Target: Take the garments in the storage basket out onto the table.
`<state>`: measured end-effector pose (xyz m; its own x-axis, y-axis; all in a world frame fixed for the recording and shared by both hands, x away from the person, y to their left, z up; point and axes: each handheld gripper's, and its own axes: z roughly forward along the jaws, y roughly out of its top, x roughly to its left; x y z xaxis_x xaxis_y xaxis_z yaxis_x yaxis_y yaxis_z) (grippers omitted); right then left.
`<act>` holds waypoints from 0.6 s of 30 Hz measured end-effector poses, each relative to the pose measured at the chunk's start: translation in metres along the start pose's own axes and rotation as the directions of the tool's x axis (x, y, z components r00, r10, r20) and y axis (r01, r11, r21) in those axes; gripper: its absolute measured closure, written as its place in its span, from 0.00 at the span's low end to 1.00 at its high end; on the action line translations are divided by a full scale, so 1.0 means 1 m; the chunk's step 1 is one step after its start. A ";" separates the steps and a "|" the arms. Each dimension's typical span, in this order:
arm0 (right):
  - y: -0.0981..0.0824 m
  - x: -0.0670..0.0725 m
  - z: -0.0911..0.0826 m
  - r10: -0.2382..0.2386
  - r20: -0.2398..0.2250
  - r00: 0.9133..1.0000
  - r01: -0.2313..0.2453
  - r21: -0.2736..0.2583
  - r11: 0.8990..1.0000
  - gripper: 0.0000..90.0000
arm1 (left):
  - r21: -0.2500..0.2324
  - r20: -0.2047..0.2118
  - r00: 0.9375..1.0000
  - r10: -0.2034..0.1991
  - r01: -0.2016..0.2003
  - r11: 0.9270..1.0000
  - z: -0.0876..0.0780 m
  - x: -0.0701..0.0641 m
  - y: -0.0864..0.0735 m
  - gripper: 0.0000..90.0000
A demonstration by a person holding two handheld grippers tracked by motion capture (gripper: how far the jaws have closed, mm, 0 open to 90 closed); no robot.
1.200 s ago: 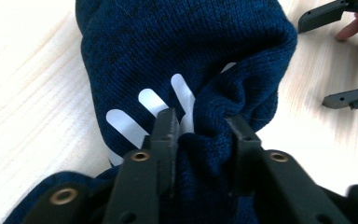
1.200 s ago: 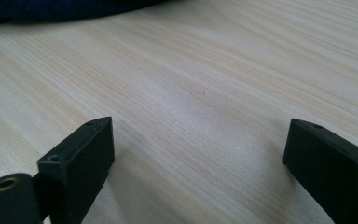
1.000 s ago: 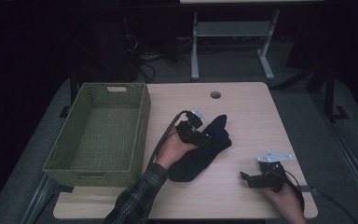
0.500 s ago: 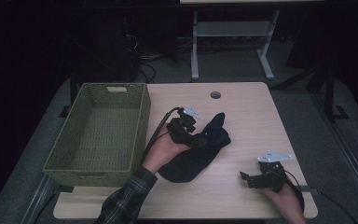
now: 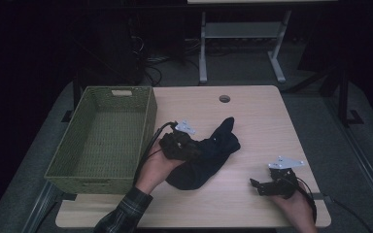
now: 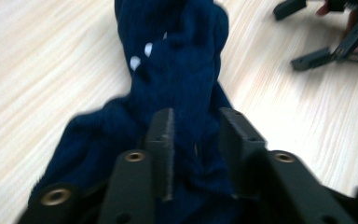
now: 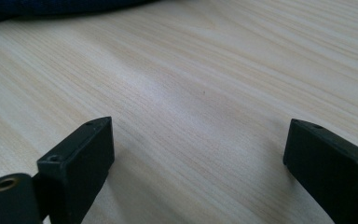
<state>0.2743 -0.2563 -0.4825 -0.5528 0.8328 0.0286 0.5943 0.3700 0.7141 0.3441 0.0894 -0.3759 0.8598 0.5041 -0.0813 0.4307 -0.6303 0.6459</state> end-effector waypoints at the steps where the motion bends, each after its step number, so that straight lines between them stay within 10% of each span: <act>1: 0.000 0.000 0.000 0.000 0.000 1.000 0.000 0.000 1.000 0.09 | 0.000 -0.003 1.000 -0.002 0.002 1.000 0.001 -0.001 -0.003 0.83; 5: 0.000 0.000 0.000 0.000 0.000 1.000 0.000 0.000 1.000 0.09 | -0.011 -0.009 1.000 -0.010 0.010 1.000 0.001 -0.005 -0.014 1.00; 18: 0.006 -0.002 -0.005 0.014 -0.015 1.000 -0.013 0.006 1.000 0.26 | 0.011 -0.023 1.000 -0.014 0.014 1.000 0.002 -0.013 -0.031 1.00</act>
<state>0.2763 -0.2578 -0.4749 -0.5531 0.8317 0.0484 0.6053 0.3613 0.7093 0.3198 0.1014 -0.3966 0.8471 0.5265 -0.0723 0.4458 -0.6299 0.6359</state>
